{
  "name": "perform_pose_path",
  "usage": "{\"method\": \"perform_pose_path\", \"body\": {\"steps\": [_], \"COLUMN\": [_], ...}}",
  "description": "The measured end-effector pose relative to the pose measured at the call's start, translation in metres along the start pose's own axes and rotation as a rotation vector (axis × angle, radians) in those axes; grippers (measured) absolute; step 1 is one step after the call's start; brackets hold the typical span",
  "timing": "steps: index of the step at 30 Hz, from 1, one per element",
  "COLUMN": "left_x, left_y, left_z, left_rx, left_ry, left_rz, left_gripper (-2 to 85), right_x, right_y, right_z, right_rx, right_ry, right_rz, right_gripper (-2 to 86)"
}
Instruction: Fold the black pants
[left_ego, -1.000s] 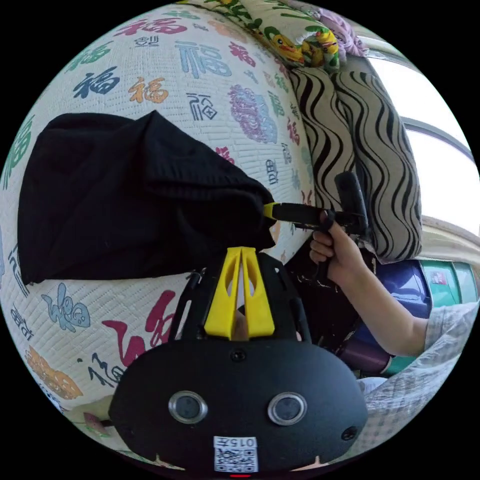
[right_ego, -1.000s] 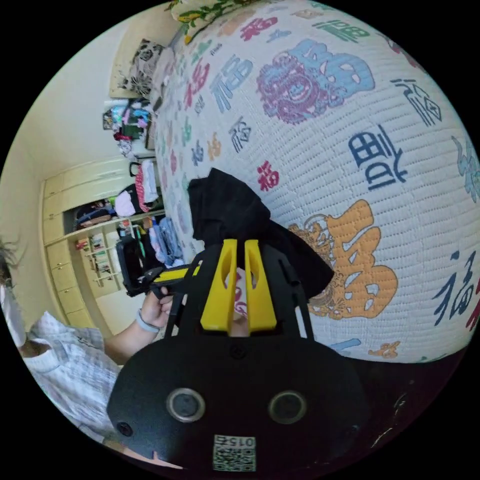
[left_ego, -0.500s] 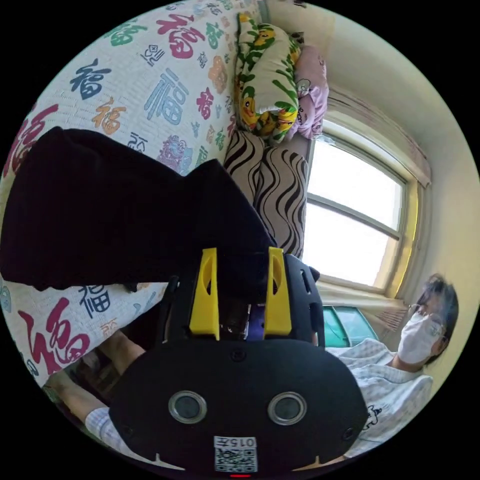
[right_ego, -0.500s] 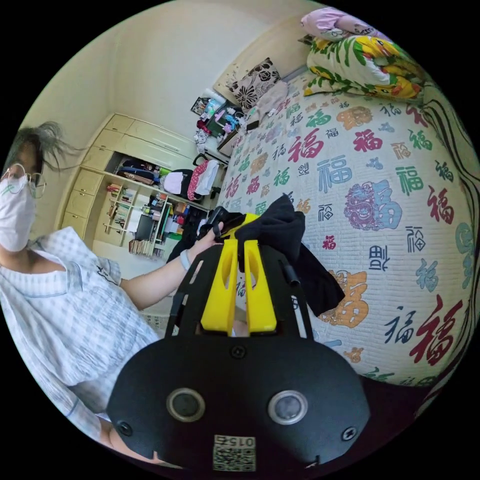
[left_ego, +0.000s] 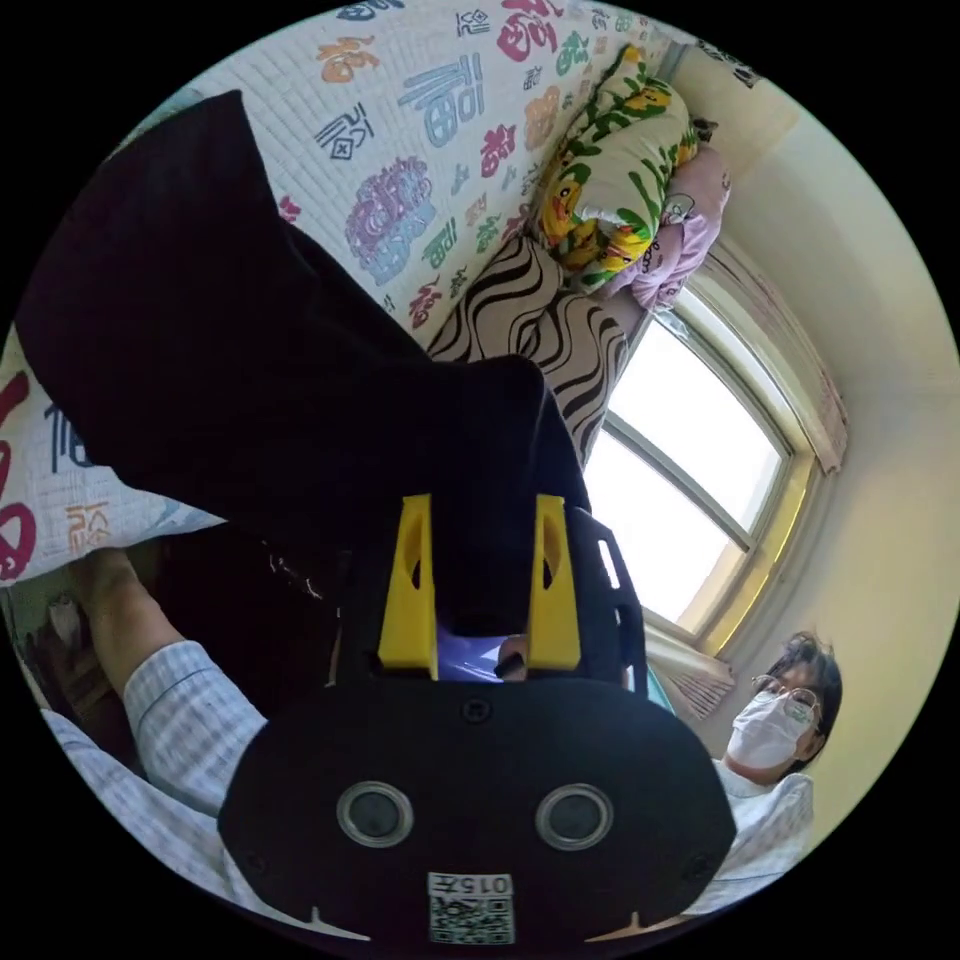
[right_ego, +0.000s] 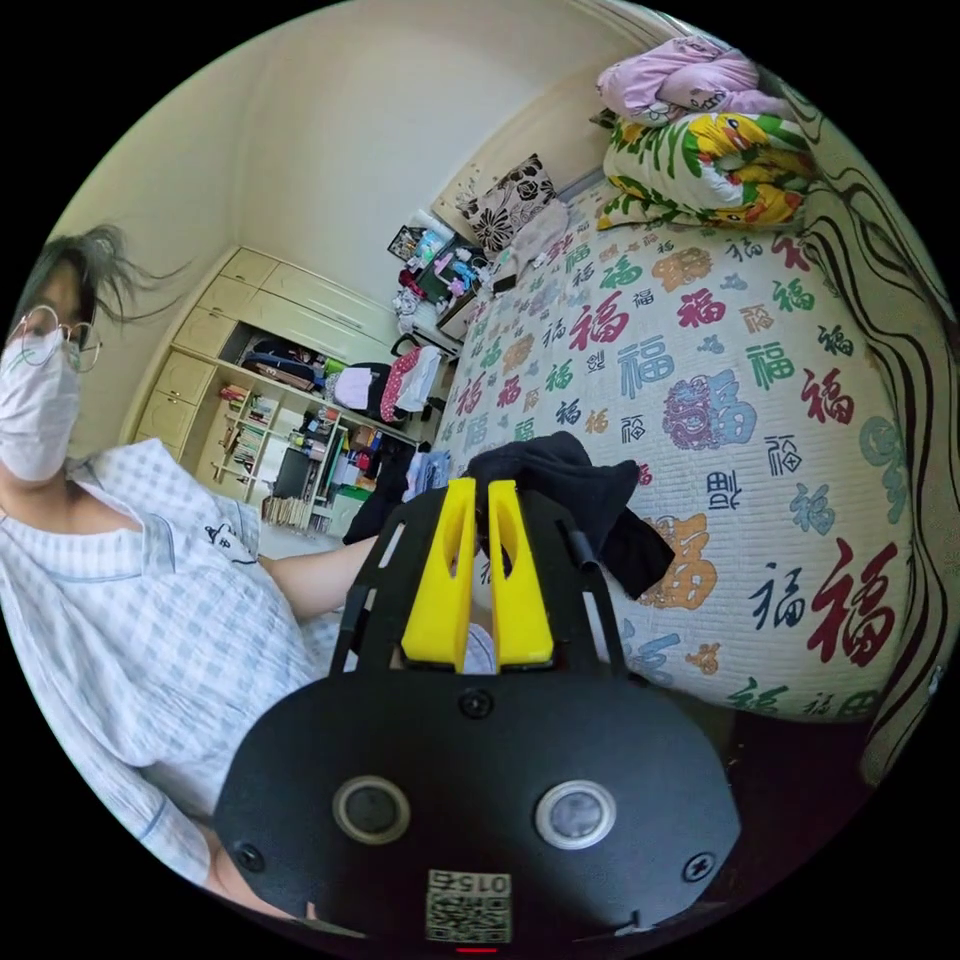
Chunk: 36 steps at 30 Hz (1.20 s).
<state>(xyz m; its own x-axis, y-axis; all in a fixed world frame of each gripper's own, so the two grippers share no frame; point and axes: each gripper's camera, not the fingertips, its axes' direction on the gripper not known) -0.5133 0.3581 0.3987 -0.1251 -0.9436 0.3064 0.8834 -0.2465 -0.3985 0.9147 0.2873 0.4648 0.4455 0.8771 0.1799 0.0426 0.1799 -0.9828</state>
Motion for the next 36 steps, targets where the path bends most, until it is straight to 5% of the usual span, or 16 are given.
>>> {"method": "perform_pose_path", "body": {"steps": [10,15,21,28,34,36], "left_x": [0.196,0.351,0.440,0.371,0.194,0.108], "left_y": [-0.019,0.010,0.061,0.023,-0.060,-0.095], "left_z": [0.088,0.171,0.129,0.000,-0.133,-0.187], "left_rx": [-0.291,-0.509,-0.560,-0.470,-0.332,-0.282], "left_ry": [-0.080,0.065,0.127,-0.135,-0.559,-0.808], "left_rz": [0.541,0.828,1.091,1.100,0.821,0.668], "left_gripper": [0.8,0.8,0.9,1.0,1.3,1.7], "right_x": [-0.133,-0.290,-0.439,-0.442,-0.357,-0.324], "right_y": [0.020,-0.012,-0.065,-0.128,-0.180,-0.184], "right_z": [-0.114,-0.181,-0.145,0.018,0.242,0.335], "right_rx": [0.320,0.453,0.317,0.060,-0.174,-0.386], "right_ry": [0.262,0.400,0.394,0.213,-0.020,-0.023], "right_rz": [-0.071,-0.408,-0.773,-0.604,-0.256,-0.107], "right_gripper": [0.7,0.8,0.8,1.3,4.2,4.9]}}
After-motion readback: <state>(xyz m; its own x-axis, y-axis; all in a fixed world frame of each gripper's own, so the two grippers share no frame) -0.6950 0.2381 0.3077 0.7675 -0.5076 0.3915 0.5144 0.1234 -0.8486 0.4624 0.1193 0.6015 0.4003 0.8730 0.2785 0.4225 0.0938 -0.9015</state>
